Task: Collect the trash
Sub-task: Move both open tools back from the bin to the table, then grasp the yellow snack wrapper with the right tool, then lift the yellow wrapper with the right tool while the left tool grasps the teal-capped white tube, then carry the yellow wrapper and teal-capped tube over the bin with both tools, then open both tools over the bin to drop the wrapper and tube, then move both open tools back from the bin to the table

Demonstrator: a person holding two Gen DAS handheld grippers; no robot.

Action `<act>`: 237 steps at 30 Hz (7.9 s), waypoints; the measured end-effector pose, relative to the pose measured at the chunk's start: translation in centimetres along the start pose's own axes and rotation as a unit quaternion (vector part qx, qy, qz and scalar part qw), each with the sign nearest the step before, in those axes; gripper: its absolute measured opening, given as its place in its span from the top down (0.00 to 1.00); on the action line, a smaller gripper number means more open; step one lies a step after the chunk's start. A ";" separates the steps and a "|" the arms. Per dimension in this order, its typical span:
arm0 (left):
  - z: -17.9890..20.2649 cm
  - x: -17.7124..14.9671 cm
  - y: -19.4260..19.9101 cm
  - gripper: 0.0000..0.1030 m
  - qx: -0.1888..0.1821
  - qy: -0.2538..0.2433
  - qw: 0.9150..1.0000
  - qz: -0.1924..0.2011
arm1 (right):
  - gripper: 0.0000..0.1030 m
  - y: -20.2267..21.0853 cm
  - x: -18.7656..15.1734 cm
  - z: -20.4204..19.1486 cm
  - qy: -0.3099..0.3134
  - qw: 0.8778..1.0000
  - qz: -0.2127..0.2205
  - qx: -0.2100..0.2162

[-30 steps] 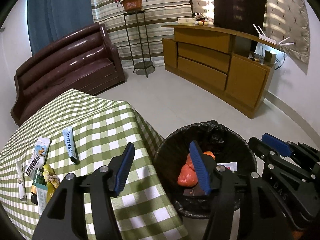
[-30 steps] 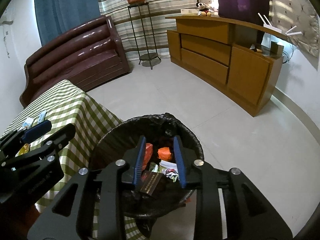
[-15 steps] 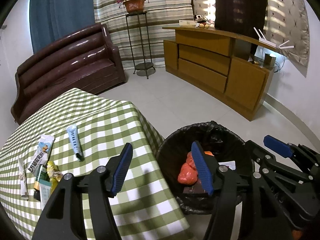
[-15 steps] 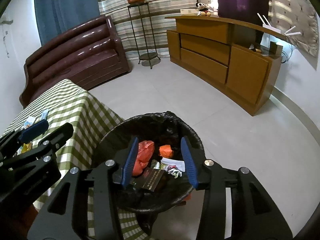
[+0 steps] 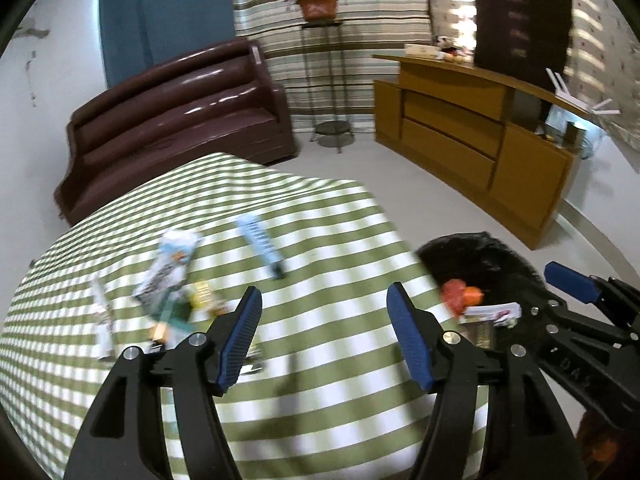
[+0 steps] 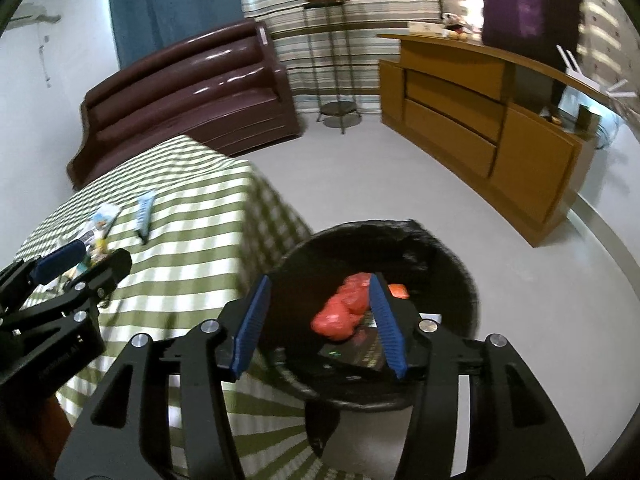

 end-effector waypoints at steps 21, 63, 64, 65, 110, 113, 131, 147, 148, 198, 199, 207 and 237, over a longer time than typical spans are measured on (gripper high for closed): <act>-14.5 -4.6 3.1 0.37 0.101 0.097 0.990 -0.021 | 0.50 -1.0 0.0 -14.4 0.092 0.991 -0.018 0.091; -15.0 -5.6 3.7 0.35 0.059 0.119 0.991 -0.034 | 0.70 1.0 -1.1 -13.1 0.099 0.994 -0.013 0.042; -14.6 -5.6 3.6 0.35 0.057 0.118 0.991 -0.034 | 0.70 1.2 -1.1 -12.3 0.097 0.995 -0.011 0.038; -14.3 -5.5 3.5 0.35 0.056 0.116 0.991 -0.034 | 0.70 1.3 -1.0 -11.7 0.094 0.995 -0.009 0.033; -6.6 -4.2 1.4 0.94 0.016 0.040 0.998 -0.037 | 0.70 1.0 -1.6 -2.1 0.023 1.000 -0.016 0.002; -6.0 -3.9 1.6 0.94 0.010 0.035 0.999 -0.032 | 0.70 1.3 -1.4 -1.8 0.022 1.000 -0.012 -0.001; -0.4 -0.8 0.8 0.94 -0.043 0.003 0.999 -0.003 | 0.70 1.7 -0.3 1.9 -0.007 0.999 0.007 -0.040; 6.6 1.9 -1.8 0.94 -0.091 -0.050 0.995 0.007 | 0.70 1.2 0.0 6.2 -0.046 0.996 0.011 -0.078; 7.1 1.9 -2.1 0.94 -0.093 -0.054 0.994 0.005 | 0.70 1.1 0.1 6.4 -0.047 0.996 0.011 -0.078; 1.3 0.7 -1.7 0.43 -0.035 -0.013 0.999 -0.015 | 0.35 -0.6 0.5 5.7 -0.084 0.995 0.007 -0.044; 0.7 0.6 -1.4 0.43 -0.031 -0.010 0.999 -0.014 | 0.31 -0.6 0.5 5.1 -0.080 0.996 0.006 -0.046; -5.7 -1.5 1.4 0.39 0.012 0.030 0.999 -0.008 | 0.24 -0.2 0.6 -0.1 -0.027 0.999 0.000 -0.046; -27.2 -10.4 7.7 0.39 0.141 0.163 0.976 -0.023 | 0.34 -3.4 0.9 -25.1 0.104 0.992 -0.053 0.053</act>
Point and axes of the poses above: each gripper's, at about its wrist camera, not at the fingertips, and y roughly against the way its jaws point, z to its right, x to its top, the point moved 1 cm from there along -y, roughly the way its jaws point, and after that the axes turned 3 degrees about -x, right-handed, at the moved point
